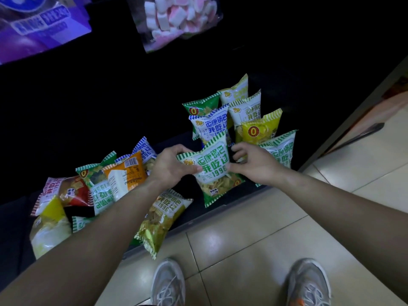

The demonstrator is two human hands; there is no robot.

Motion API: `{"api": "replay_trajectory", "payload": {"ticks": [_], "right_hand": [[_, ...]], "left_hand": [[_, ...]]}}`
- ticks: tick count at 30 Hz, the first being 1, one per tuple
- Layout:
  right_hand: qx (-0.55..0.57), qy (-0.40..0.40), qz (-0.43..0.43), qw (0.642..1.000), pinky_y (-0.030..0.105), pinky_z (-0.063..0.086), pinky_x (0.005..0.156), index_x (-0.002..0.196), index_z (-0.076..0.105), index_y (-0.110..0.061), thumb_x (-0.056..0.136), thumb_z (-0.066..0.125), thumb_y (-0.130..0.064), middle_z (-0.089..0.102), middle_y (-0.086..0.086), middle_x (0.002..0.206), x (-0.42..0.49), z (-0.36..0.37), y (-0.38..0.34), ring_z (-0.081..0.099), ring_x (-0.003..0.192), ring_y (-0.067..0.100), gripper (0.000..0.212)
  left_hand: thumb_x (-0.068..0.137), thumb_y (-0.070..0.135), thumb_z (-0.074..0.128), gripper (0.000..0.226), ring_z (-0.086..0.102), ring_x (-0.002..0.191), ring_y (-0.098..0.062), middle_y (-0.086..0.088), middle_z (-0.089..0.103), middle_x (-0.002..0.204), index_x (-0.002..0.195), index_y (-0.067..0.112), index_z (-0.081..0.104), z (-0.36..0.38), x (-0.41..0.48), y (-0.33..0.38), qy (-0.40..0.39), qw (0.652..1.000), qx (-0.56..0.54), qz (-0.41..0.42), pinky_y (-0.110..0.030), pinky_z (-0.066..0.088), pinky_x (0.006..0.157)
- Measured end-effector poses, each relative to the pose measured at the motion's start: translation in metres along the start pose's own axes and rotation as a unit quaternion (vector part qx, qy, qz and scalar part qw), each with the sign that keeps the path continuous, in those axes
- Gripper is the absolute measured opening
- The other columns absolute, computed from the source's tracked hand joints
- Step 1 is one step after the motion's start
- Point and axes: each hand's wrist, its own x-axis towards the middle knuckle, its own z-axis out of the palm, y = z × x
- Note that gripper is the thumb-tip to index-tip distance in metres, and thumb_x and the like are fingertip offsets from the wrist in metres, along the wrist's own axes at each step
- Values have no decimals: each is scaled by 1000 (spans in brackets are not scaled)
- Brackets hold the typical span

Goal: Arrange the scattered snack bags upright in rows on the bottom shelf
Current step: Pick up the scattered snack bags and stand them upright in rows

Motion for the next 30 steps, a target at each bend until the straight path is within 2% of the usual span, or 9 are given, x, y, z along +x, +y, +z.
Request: {"api": "replay_trajectory", "payload": {"ticks": [3, 5, 9, 13, 17, 21, 24, 28, 30], "right_hand": [[-70, 52, -13, 996, 30, 48, 83, 134, 52, -21, 88, 70, -42, 59, -4, 120, -1, -9, 9, 62, 99, 15, 54], [-87, 87, -22, 992, 32, 51, 84, 130, 56, -20, 88, 71, -37, 61, -2, 116, -2, -15, 16, 62, 94, 15, 48], [-110, 127, -26, 985, 37, 53, 84, 122, 61, -21, 86, 71, -32, 62, -2, 110, -4, -22, 32, 62, 89, 16, 39], [-126, 136, -22, 982, 34, 52, 84, 119, 62, -22, 86, 70, -31, 62, -2, 110, -6, -27, 46, 57, 85, 11, 35], [-126, 132, -12, 983, 34, 52, 83, 117, 62, -23, 86, 70, -32, 61, -4, 111, -6, -31, 53, 57, 86, 10, 34], [-133, 134, -6, 982, 32, 52, 81, 117, 62, -23, 85, 71, -32, 62, -4, 112, -6, -32, 58, 57, 86, 11, 34], [-148, 129, 3, 980, 31, 51, 80, 117, 63, -22, 86, 70, -32, 61, -2, 114, -6, -32, 62, 57, 89, 12, 33], [-156, 124, 15, 980, 31, 50, 81, 114, 65, -23, 84, 71, -31, 61, -1, 114, -7, -33, 67, 55, 89, 12, 31], [-157, 122, 23, 980, 32, 50, 82, 112, 65, -24, 84, 71, -31, 61, -2, 114, -8, -34, 68, 56, 90, 13, 30]], "left_hand": [[66, 37, 90, 41, 63, 57, -12, 1, 67, 66, 94, 29, 62, 9, 15, 6, 36, 997, 75, -8, -27, 49, 51], [68, 37, 89, 42, 57, 61, -7, 4, 63, 74, 97, 28, 60, 16, 26, 15, 38, 993, 109, -4, -22, 37, 45], [71, 34, 88, 48, 54, 91, -13, 5, 52, 108, 109, 25, 61, 36, 49, 22, 26, 990, 139, 2, -26, 40, 64], [72, 28, 88, 44, 62, 79, -12, 0, 65, 101, 106, 26, 61, 50, 66, 23, 42, 994, 104, 11, -27, 48, 62], [75, 26, 86, 45, 60, 68, -11, -3, 62, 82, 112, 24, 60, 52, 74, 25, 44, 994, 96, 7, -22, 41, 50], [79, 21, 83, 44, 58, 77, -6, 3, 63, 102, 116, 22, 61, 51, 74, 19, 51, 995, 82, 7, -15, 40, 56], [80, 19, 82, 43, 54, 74, 1, 7, 59, 104, 118, 20, 60, 51, 73, 17, 56, 995, 78, 3, -7, 36, 52], [80, 20, 82, 42, 59, 83, -13, 0, 63, 106, 115, 20, 60, 57, 73, 18, 58, 995, 76, 9, -21, 44, 63], [81, 22, 81, 42, 59, 77, -13, -1, 62, 102, 117, 20, 59, 62, 72, 20, 54, 995, 85, 13, -19, 42, 55]]}}
